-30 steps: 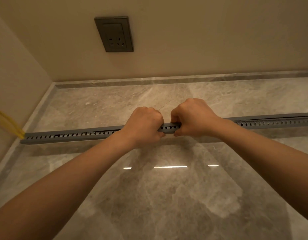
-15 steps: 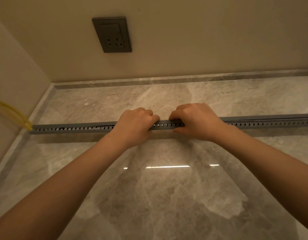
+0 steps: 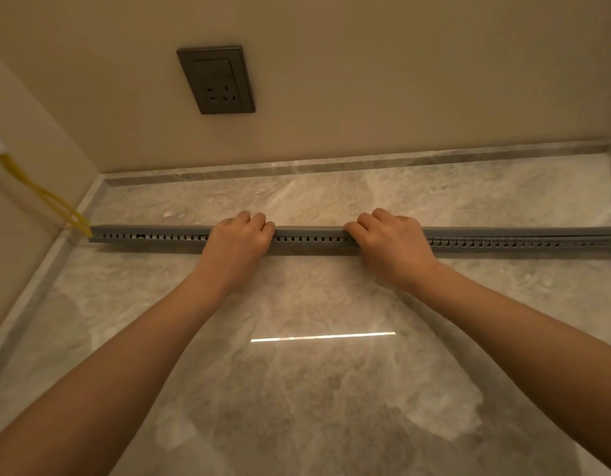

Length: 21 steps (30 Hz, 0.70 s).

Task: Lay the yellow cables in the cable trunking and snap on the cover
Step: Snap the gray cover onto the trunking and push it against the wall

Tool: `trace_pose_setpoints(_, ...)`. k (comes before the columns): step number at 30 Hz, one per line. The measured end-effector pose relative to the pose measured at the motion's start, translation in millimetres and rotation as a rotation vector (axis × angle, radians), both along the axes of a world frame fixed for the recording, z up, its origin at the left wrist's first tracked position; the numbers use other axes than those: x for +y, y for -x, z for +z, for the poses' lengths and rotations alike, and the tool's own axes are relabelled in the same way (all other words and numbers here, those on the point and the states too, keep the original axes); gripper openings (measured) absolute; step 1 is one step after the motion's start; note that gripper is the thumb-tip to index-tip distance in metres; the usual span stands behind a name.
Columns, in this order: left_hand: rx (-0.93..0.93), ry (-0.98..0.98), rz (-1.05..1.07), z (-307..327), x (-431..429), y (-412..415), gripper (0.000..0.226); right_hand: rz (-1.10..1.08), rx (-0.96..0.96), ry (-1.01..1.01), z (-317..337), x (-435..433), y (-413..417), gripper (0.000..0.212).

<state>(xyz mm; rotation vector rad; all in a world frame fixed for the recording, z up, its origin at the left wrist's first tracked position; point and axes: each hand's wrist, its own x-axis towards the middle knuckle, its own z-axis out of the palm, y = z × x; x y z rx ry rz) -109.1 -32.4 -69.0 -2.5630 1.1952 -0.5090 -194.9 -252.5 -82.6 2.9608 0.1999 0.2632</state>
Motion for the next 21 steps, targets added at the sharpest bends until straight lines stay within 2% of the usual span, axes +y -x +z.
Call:
trace_pose_setpoints(8,0.036,-0.007,-0.017,2,10,-14,0.021,0.063,-0.050,-0.063,0,5,-14,0.027)
trace_pose_setpoints(12,0.000,-0.010,0.030,0,13,-17,0.019,0.116,-0.116,-0.072,4,19,-22,0.018)
trace_pose_setpoints(21,0.036,0.062,-0.071,-7,-35,-5,0.017,0.143,-0.133,-0.051,3,25,-29,0.013)
